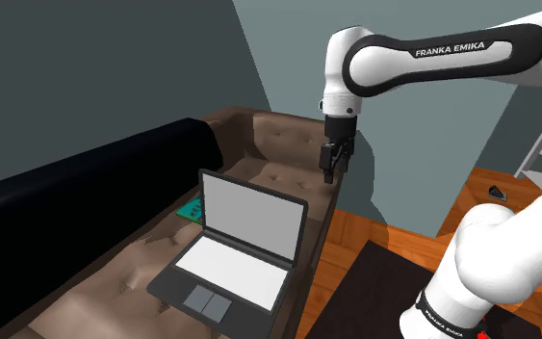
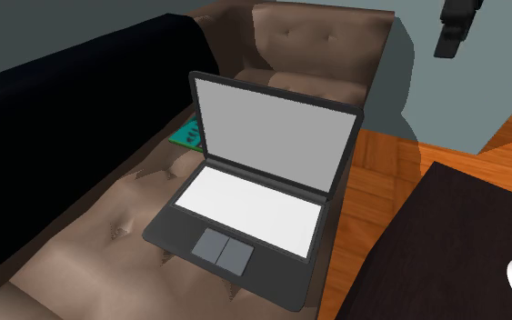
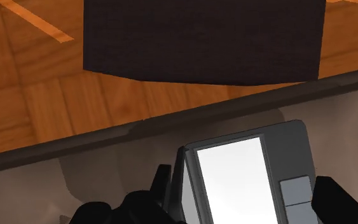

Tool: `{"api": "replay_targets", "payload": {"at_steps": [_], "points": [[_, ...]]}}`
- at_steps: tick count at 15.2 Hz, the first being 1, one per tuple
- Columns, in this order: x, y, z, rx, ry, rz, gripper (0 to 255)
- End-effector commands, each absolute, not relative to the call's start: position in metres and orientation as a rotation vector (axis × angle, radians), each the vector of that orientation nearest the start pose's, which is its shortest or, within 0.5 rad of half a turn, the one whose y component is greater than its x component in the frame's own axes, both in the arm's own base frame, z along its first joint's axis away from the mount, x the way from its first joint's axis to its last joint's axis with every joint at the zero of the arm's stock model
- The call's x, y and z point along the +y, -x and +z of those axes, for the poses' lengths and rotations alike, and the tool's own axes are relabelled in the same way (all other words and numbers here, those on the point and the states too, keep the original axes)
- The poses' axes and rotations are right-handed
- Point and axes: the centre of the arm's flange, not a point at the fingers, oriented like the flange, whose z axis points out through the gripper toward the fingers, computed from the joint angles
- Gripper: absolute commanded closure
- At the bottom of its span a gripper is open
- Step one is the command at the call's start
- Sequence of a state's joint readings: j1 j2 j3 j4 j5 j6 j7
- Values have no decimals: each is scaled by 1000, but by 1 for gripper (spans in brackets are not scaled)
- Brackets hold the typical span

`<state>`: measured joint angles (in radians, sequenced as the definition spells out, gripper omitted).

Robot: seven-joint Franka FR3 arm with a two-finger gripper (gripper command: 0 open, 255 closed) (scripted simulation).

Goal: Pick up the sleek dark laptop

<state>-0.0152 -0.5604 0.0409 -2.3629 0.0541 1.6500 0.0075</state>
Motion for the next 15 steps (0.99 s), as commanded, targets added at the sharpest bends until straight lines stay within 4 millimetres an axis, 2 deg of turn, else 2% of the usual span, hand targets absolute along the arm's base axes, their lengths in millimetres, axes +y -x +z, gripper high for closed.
{"api": "replay_targets", "payload": {"at_steps": [1, 15], "points": [[15, -387, 505, -43, 3115, 221, 0], [25, -542, 424, -311, 3186, 124, 0]]}}
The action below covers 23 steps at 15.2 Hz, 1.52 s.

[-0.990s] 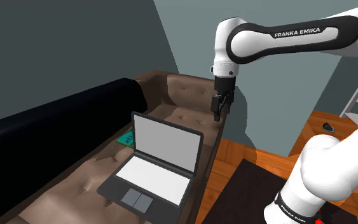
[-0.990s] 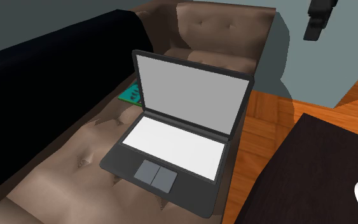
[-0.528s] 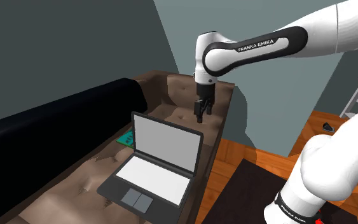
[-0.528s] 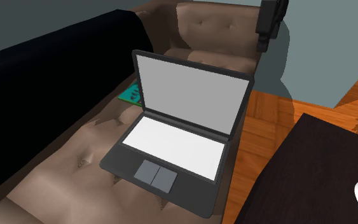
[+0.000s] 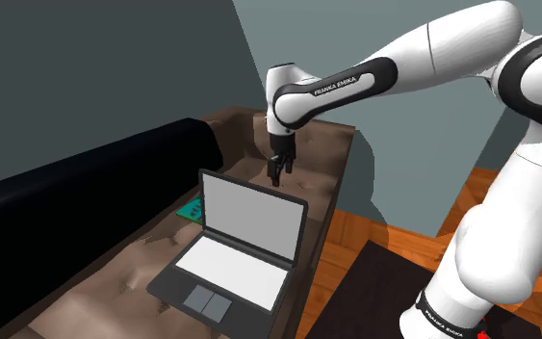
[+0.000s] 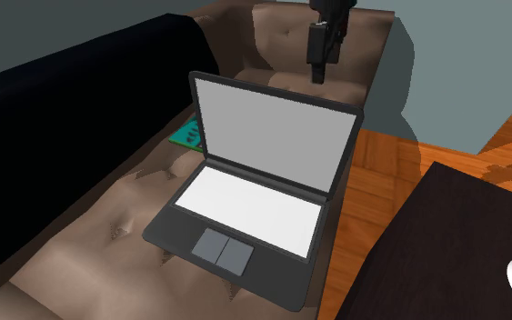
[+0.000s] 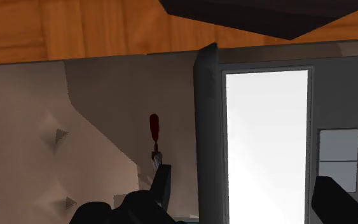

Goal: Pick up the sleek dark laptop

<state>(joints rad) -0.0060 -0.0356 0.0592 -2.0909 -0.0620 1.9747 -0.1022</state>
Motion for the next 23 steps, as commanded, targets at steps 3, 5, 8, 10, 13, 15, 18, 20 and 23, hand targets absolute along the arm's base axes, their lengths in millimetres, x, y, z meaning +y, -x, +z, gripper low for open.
{"api": "replay_targets", "payload": {"at_steps": [3, 5, 8, 10, 13, 15, 18, 20, 23], "points": [[30, -575, 408, -371, 3198, 102, 0], [34, -597, 397, -410, 3205, 88, 0], [37, -617, 383, -446, 3210, 75, 0], [37, -617, 372, -446, 3210, 75, 0], [37, -617, 357, -446, 3210, 75, 0], [37, -617, 348, -446, 3210, 75, 0], [38, -617, 349, -446, 3210, 75, 255], [37, -617, 349, -446, 3210, 75, 255], [38, -617, 349, -446, 3210, 75, 255]]}}
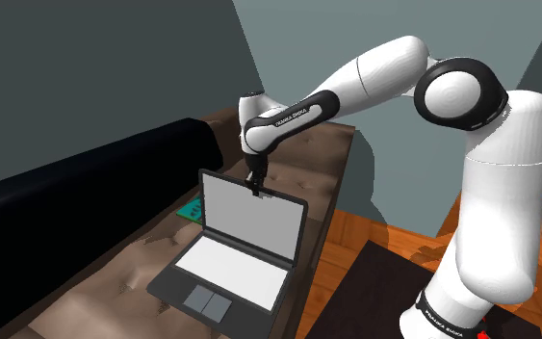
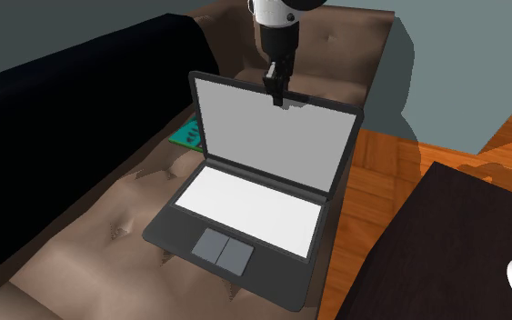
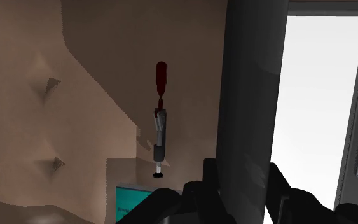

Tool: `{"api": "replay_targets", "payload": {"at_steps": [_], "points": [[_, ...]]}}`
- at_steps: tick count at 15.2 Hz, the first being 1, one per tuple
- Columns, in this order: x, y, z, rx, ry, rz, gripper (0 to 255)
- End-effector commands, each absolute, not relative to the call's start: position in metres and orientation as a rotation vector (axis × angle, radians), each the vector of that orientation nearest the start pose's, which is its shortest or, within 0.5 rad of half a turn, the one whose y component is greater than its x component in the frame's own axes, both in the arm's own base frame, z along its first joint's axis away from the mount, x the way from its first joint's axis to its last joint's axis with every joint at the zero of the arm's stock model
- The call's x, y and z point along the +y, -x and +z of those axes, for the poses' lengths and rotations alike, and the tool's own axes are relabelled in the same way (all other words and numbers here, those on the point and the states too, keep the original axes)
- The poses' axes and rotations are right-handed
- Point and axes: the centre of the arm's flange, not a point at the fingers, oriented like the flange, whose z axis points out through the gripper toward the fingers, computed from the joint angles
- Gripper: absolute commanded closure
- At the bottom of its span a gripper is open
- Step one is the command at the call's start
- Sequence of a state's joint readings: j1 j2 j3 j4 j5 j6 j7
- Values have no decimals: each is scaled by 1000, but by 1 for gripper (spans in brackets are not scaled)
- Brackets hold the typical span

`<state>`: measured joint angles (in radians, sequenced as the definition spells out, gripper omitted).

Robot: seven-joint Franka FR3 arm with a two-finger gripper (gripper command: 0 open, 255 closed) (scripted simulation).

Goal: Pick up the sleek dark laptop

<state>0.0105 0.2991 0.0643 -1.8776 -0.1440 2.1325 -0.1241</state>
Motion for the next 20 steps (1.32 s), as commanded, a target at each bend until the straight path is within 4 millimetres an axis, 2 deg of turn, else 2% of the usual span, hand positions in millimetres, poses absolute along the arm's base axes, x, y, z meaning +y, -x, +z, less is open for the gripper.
{"api": "replay_targets", "payload": {"at_steps": [1, 3, 18, 20], "points": [[38, -617, 349, -446, 3210, 75, 255], [37, -617, 348, -446, 3210, 75, 255], [37, -617, 427, -446, 3210, 75, 255], [37, -617, 428, -446, 3210, 75, 255]]}}
